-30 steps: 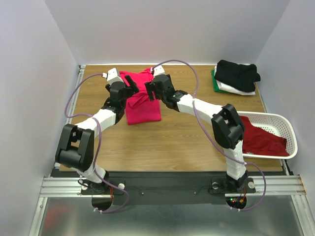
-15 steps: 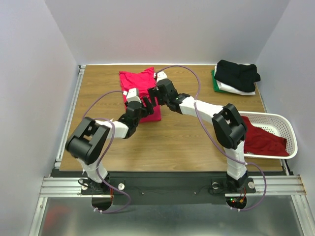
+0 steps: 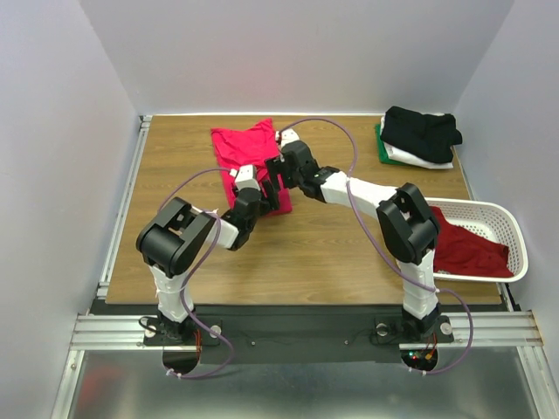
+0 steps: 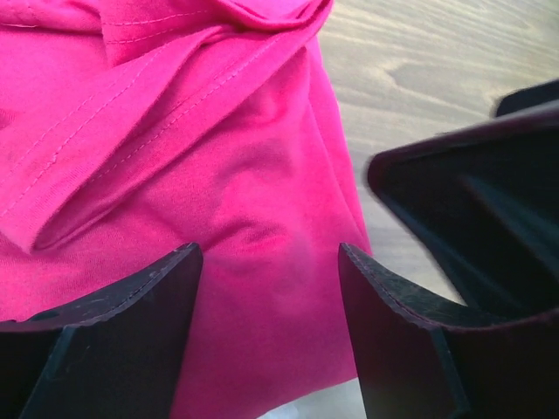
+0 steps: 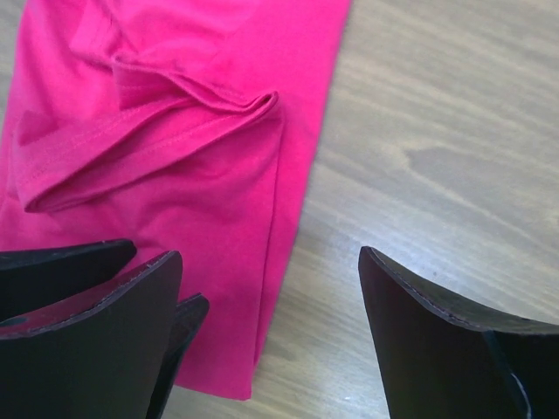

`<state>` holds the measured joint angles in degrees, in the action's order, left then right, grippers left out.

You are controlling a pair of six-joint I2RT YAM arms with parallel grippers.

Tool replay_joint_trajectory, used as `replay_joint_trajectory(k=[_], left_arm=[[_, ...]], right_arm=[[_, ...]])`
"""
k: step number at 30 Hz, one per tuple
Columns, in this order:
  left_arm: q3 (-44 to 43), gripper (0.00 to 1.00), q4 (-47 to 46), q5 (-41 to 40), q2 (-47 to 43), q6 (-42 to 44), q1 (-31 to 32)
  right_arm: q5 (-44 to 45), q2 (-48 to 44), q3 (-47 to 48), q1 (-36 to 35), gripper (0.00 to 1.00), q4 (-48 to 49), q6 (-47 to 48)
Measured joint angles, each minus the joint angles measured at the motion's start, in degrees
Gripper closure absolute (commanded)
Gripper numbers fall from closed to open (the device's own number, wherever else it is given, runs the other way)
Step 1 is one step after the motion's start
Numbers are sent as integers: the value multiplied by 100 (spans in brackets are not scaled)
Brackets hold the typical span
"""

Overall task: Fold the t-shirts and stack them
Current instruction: Fold the tshirt

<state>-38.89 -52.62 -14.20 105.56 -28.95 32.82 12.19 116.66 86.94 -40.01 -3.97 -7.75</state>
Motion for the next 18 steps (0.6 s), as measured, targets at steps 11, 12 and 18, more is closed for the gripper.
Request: replay_joint_trajectory(k=[11,12,18], left_arm=[[944,30,-463,-428,-501,-7,824],[994,30,-459,-424,-542,-9,911],[1388,30,-437,-448,-894,-46,1222]], right_arm=[[-1320,0,-229,15,14,-107,42],[-1434,4,-229,-26,14,-107,44],[-1720,50,-225,-205,14,-107,44]])
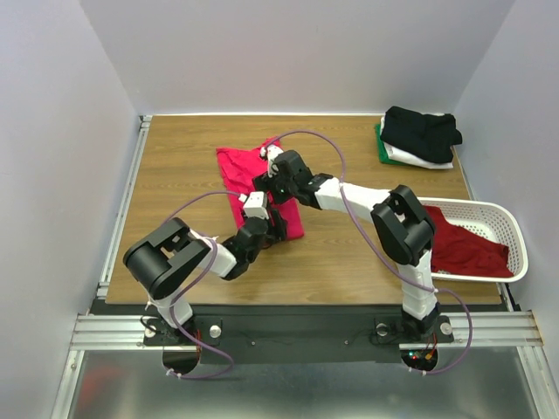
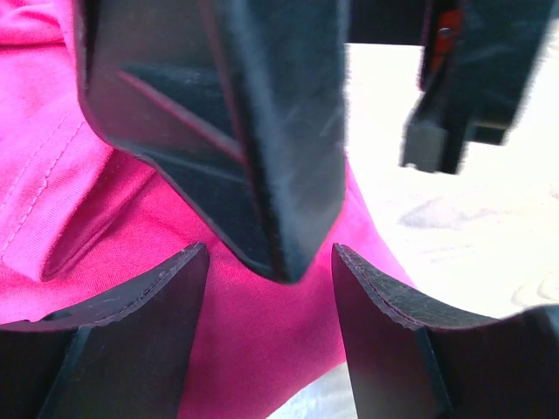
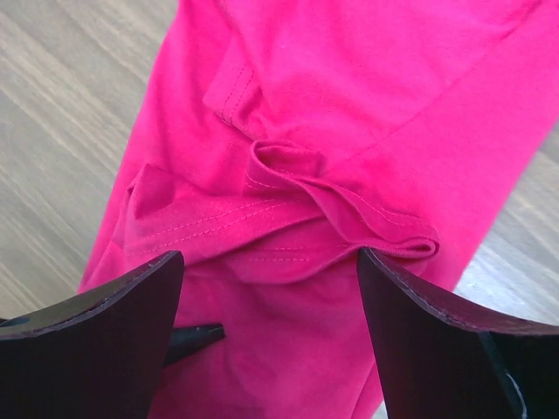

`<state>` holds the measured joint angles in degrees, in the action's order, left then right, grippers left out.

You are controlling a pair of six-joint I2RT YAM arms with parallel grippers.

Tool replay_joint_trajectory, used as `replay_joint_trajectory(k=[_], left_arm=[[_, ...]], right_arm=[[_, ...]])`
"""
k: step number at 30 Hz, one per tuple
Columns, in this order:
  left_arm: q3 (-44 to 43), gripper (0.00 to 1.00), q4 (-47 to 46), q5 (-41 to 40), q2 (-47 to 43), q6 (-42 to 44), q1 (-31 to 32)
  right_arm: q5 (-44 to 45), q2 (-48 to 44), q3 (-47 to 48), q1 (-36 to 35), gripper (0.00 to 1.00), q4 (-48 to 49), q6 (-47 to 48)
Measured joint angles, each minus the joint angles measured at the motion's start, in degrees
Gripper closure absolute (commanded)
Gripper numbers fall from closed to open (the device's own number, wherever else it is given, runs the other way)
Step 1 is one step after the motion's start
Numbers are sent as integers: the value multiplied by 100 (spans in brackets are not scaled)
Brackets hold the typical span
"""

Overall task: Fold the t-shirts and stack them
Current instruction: Fold the tshirt

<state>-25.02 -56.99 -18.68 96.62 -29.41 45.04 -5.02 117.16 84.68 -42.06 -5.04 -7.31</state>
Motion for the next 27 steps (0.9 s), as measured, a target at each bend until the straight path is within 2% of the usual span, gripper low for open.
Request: replay_joint_trajectory(k=[9,17,27], left_arm=[[192,30,153,-46,-262,-44,28],[396,30,151,-149,-426,2,28],[662,30,155,-177,-688,22,90]], right_arm=[[-157,273,101,-42,14,-85,0],[-291,1154,1294,-42,14,-256,-118],[721,1569,2487,-42,13,-315,-310]])
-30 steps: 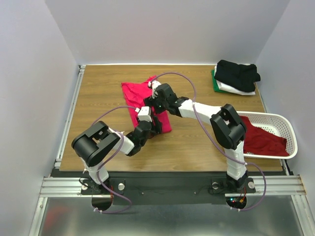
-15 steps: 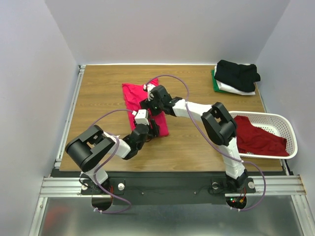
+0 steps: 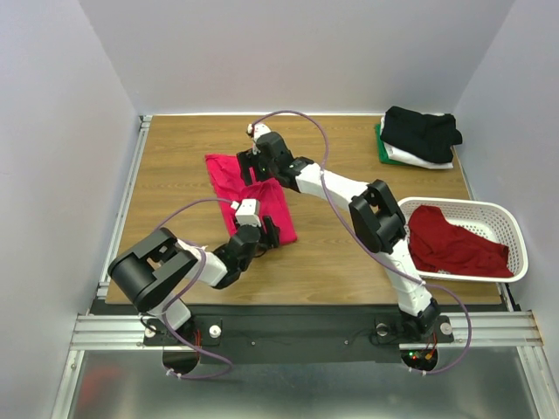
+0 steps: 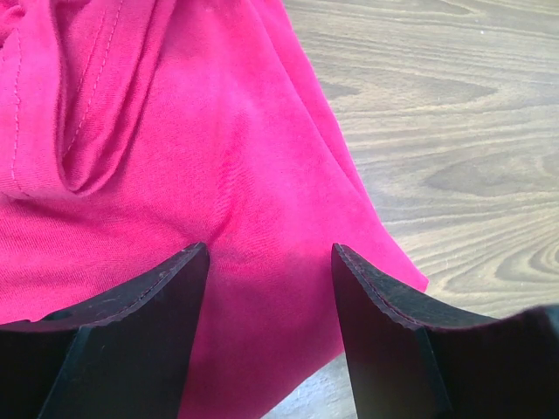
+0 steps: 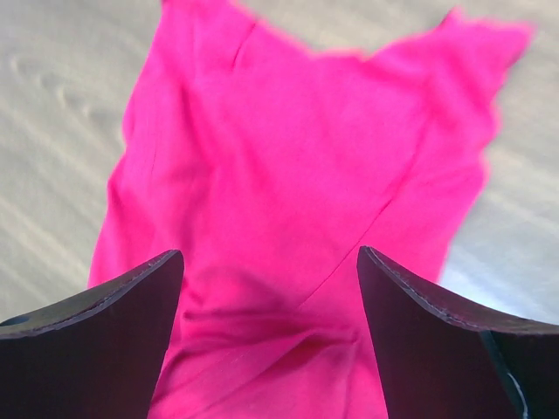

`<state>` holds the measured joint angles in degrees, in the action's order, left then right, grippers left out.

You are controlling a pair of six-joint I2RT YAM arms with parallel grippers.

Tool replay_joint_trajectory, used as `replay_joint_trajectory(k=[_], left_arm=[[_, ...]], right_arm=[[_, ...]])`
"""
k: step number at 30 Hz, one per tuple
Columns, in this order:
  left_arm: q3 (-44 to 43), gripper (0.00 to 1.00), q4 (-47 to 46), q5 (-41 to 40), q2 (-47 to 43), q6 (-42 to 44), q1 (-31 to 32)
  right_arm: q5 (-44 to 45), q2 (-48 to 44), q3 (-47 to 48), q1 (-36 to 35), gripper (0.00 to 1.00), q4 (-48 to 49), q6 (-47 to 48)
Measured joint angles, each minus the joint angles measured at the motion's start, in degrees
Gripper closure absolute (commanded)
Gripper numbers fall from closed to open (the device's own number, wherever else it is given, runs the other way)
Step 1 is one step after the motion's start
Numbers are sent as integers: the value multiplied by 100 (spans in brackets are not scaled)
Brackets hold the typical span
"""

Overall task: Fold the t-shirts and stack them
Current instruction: Fold the tshirt

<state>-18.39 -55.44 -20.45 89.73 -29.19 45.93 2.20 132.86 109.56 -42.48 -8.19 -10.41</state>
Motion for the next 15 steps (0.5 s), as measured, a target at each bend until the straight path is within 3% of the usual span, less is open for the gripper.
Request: replay_joint_trajectory(k=[8,15], left_arm=[[79,28,535,-2,-505,13,13],[-160,23,1029,-92,-1237,286,20]], right_arm=[[678,-61,-24,2,12,79,42],[1294,-946,-1613,2,12,11,55]])
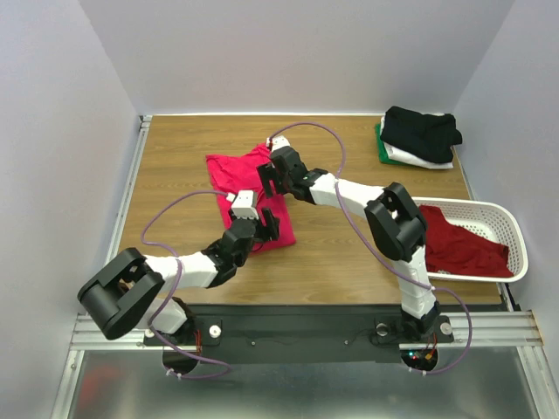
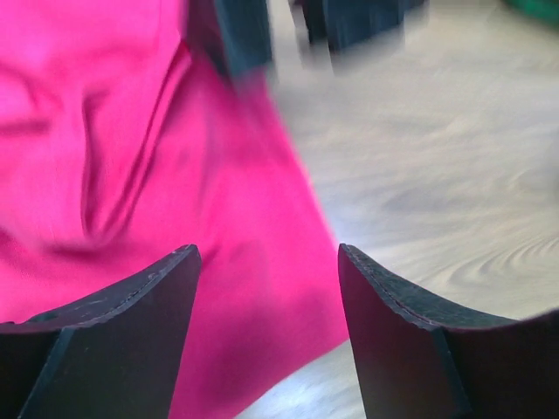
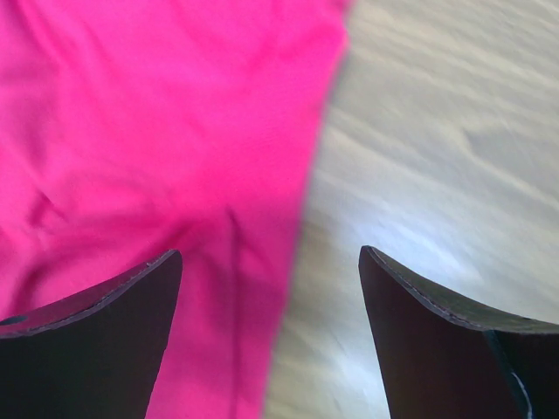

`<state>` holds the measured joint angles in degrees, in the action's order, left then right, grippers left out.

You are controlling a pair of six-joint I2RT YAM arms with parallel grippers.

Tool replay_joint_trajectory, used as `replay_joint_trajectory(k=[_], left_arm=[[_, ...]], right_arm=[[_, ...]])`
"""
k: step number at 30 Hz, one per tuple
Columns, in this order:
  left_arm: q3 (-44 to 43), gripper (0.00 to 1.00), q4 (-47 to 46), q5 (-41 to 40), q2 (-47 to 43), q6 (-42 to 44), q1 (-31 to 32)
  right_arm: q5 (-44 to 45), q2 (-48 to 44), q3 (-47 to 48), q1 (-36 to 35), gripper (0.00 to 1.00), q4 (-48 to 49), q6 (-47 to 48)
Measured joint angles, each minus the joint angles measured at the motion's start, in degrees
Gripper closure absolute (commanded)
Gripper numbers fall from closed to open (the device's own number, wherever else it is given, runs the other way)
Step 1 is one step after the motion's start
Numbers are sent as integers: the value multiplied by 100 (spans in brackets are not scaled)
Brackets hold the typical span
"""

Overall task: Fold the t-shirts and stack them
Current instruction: Fold the tshirt

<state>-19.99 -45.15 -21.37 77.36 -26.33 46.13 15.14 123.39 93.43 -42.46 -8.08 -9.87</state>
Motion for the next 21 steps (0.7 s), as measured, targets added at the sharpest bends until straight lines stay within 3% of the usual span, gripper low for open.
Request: replay_joint_trajectory(k=[6,11,21], left_arm=[[-319,23,275,-339,-339,260,-48],[-348,23,542,-321,-299,273,-142],[-872,22,979,-212,487,210,-400]], right_arm=[[249,-1064,-1200,0,12,136,-50],[-63,-1786,-2155,-4,13,490,-203],[-750,-1941,-3547,-208,13,1060,-535]])
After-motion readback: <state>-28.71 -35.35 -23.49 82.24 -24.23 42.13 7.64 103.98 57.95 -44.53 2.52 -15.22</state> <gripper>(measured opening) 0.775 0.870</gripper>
